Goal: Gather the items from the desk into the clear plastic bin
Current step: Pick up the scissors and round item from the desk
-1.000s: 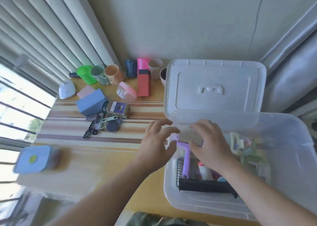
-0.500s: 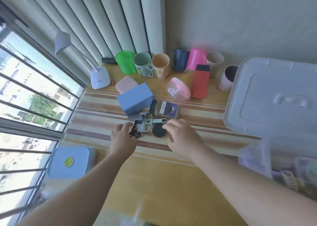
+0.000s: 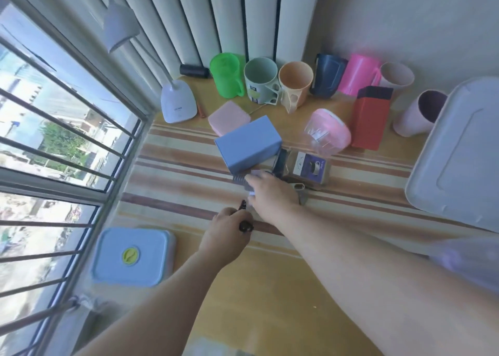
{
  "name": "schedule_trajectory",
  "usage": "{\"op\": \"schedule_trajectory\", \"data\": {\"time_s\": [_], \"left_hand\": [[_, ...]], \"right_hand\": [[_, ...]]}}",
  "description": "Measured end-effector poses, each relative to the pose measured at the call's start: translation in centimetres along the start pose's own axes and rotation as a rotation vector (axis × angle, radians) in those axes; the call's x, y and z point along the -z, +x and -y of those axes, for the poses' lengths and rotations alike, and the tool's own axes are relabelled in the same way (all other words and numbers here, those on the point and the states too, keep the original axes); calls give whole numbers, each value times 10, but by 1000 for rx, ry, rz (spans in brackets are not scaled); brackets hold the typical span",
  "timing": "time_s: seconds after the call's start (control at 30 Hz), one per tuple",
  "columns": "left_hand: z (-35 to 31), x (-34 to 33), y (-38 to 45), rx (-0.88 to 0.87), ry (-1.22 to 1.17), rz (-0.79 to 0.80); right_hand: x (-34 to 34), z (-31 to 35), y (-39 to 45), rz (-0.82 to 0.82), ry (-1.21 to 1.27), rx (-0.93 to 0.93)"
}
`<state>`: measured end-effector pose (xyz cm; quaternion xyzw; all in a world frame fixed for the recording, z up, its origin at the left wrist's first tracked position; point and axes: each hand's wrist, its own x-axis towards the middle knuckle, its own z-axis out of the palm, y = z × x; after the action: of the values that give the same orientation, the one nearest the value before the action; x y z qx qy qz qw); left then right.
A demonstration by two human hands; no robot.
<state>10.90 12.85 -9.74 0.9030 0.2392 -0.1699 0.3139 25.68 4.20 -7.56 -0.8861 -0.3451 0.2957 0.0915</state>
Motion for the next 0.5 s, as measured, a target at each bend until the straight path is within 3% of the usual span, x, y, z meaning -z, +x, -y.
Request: {"op": "schedule_trajectory", "data": {"time_s": [0.1, 0.23, 0.37, 0.5], "left_hand": [[-1, 6, -14, 21, -143, -35], [-6, 17, -27, 43, -232, -84], [-51, 25, -37, -3, -310, -74], [-121, 19, -50, -119, -266, -73]], "right_hand": [[-3, -9, -9, -105, 43, -7], [5, -34, -47, -223, 329, 14], [37, -63, -112, -160, 665, -92], [69, -95, -185, -138, 757, -144]]}}
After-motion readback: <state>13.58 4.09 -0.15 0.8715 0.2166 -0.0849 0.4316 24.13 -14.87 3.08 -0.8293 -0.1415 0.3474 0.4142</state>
